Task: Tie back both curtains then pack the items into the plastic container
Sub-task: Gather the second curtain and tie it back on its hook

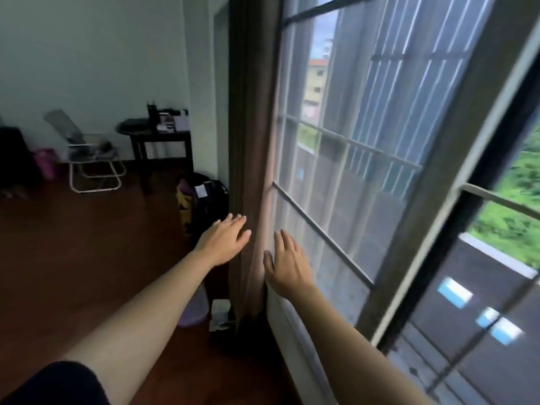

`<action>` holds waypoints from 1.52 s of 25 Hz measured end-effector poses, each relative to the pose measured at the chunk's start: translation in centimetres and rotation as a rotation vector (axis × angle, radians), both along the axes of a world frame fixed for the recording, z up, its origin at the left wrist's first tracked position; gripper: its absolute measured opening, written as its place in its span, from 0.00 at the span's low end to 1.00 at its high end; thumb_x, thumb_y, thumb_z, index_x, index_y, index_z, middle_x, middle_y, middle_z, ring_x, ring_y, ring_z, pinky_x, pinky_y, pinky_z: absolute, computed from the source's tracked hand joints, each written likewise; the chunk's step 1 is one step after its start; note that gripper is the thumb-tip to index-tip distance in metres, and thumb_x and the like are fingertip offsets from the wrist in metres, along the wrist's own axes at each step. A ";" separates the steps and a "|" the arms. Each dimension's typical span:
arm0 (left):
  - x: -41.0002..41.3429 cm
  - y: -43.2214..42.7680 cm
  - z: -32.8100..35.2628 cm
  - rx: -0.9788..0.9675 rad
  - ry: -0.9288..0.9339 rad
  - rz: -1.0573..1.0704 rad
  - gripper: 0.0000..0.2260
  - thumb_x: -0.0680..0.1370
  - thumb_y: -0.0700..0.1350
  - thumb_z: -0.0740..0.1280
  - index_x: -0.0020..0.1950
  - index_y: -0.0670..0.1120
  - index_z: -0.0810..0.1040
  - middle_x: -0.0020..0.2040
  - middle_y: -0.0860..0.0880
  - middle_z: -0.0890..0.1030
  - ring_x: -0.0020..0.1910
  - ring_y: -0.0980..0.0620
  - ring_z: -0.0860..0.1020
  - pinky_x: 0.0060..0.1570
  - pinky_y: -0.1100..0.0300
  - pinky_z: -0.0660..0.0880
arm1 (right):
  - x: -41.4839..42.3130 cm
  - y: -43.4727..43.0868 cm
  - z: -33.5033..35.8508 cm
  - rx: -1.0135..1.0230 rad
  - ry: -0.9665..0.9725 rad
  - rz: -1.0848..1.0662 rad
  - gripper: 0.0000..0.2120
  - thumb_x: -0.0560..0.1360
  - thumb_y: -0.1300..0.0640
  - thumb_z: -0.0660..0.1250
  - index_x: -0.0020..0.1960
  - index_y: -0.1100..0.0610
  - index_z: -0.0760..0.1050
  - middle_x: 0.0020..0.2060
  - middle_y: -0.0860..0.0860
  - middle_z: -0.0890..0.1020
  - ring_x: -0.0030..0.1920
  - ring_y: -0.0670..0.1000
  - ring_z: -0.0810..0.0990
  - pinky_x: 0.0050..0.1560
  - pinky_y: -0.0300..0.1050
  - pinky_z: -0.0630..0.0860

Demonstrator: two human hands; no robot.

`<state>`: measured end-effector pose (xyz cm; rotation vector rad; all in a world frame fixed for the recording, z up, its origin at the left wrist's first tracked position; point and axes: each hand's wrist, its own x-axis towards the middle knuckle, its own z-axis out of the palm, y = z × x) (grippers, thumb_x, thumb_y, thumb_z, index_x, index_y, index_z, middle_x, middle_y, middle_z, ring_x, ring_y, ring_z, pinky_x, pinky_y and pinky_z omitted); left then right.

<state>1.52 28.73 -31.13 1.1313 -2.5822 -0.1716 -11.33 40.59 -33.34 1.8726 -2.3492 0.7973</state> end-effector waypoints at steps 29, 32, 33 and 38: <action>-12.5 -61.7 13.1 0.223 0.771 -0.288 0.20 0.78 0.46 0.66 0.68 0.42 0.71 0.63 0.47 0.78 0.57 0.56 0.77 0.46 0.84 0.66 | -1.5 -62.7 4.3 -0.549 -0.231 -0.352 0.31 0.77 0.36 0.42 0.75 0.47 0.44 0.76 0.47 0.51 0.76 0.45 0.50 0.74 0.51 0.58; -15.7 -64.2 14.7 0.297 0.865 -0.496 0.21 0.75 0.47 0.69 0.67 0.44 0.73 0.60 0.52 0.79 0.53 0.57 0.79 0.46 0.79 0.72 | -2.4 -65.5 5.6 -0.785 -0.078 -0.501 0.25 0.79 0.48 0.53 0.74 0.53 0.54 0.74 0.47 0.56 0.74 0.43 0.54 0.74 0.44 0.56; -16.6 -64.6 15.0 0.308 0.885 -0.562 0.20 0.75 0.47 0.70 0.65 0.43 0.74 0.57 0.52 0.80 0.51 0.58 0.80 0.45 0.77 0.73 | -2.6 -66.3 5.7 -0.849 -0.018 -0.577 0.25 0.78 0.51 0.55 0.73 0.55 0.56 0.73 0.49 0.58 0.74 0.44 0.55 0.74 0.42 0.55; -18.1 -65.8 15.5 0.246 0.882 -0.781 0.06 0.78 0.41 0.63 0.50 0.39 0.74 0.34 0.58 0.74 0.30 0.70 0.74 0.31 0.78 0.67 | -2.8 -69.4 8.5 -0.905 -0.059 -0.913 0.33 0.76 0.58 0.65 0.75 0.52 0.50 0.72 0.56 0.62 0.73 0.50 0.59 0.73 0.50 0.59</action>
